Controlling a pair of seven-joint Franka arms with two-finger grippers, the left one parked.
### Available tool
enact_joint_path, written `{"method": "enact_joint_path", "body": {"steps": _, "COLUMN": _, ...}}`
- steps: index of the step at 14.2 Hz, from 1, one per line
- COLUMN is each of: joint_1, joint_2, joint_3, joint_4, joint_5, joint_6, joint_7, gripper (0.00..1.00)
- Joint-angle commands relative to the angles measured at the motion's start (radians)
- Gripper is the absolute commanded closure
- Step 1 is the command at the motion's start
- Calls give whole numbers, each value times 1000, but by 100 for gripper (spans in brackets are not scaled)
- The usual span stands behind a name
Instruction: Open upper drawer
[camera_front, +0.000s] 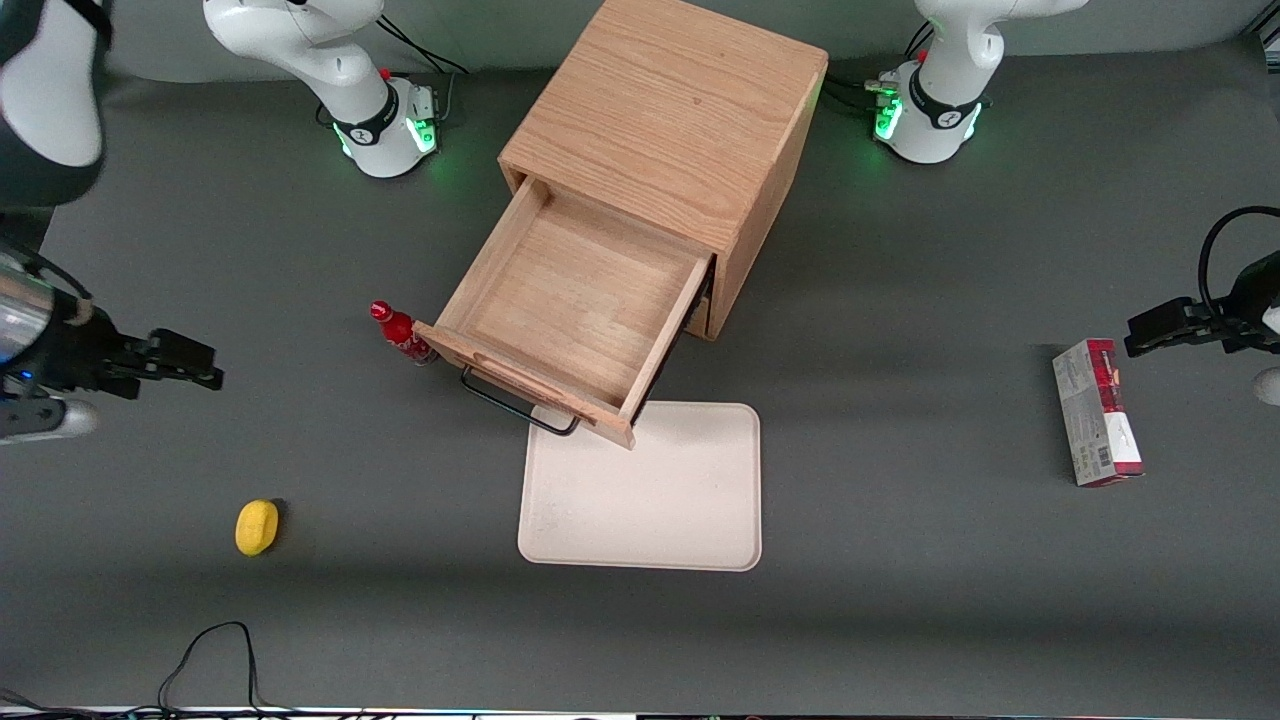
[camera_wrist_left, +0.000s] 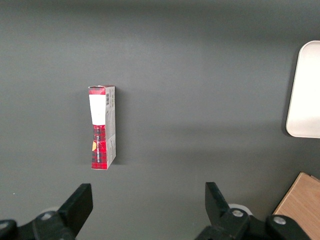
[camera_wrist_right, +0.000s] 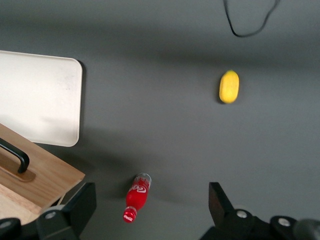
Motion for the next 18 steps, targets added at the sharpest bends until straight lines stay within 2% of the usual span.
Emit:
{"method": "enact_joint_path", "body": {"steps": 1, "joint_1": -69, "joint_2": -127, "joint_3": 76, "joint_4": -161, "joint_5": -65, "joint_6": 48, "joint_7": 41, "gripper": 0}}
{"method": "enact_joint_path", "body": {"steps": 4, "joint_1": -135, "joint_2": -191, "joint_3": 119, "joint_4": -263, "joint_5": -89, "joint_6": 139, "joint_7": 30, "gripper": 0}}
{"method": "enact_joint_path", "body": {"steps": 8, "joint_1": -152, "joint_2": -193, "joint_3": 125, "joint_4": -260, "joint_5": -102, "joint_6": 141, "joint_7": 15, "gripper": 0}}
{"method": "enact_joint_path", "body": {"steps": 11, "joint_1": -249, "joint_2": -193, "joint_3": 235, "joint_4": -252, "joint_5": -123, "joint_6": 138, "joint_7": 21, "gripper": 0}}
{"method": "enact_joint_path", "body": {"steps": 18, "joint_1": -243, "joint_2": -187, "joint_3": 233, "joint_4": -249, "joint_5": -123, "joint_6": 134, "joint_7": 18, "gripper": 0}}
